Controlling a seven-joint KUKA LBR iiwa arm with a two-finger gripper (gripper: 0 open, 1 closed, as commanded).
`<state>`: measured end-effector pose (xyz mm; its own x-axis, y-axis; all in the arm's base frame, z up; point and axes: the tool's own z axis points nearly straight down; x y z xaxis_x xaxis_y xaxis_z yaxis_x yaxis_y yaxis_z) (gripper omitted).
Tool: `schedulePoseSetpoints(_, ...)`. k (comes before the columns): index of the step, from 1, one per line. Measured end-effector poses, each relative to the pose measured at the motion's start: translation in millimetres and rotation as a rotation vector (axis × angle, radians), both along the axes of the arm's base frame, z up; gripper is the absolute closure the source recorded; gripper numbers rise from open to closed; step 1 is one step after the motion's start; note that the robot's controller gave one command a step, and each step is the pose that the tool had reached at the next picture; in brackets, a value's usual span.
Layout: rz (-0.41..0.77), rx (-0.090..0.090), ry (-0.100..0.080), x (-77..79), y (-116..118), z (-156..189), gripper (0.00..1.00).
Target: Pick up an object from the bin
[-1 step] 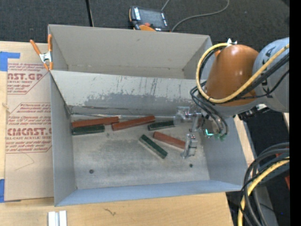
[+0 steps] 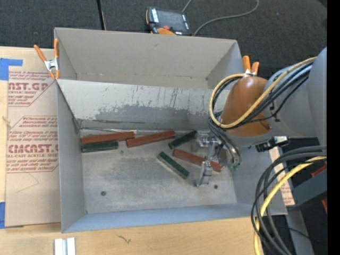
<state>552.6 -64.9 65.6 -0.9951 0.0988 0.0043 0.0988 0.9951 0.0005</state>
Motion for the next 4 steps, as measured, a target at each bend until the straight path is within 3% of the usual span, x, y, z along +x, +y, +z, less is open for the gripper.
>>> schedulePoseSetpoints(1, 0.012, -0.002, -0.007, -6.4, -14, 36, 0.00)
schedulePoseSetpoints(2, -0.054, 0.000, -0.004, -17.7, -12, 34, 0.00)
schedulePoseSetpoints(3, -0.187, 0.000, -0.001, -34.3, -13, 3, 0.00)
schedulePoseSetpoints(4, -0.187, -0.001, -0.003, -34.3, -13, 2, 0.00)
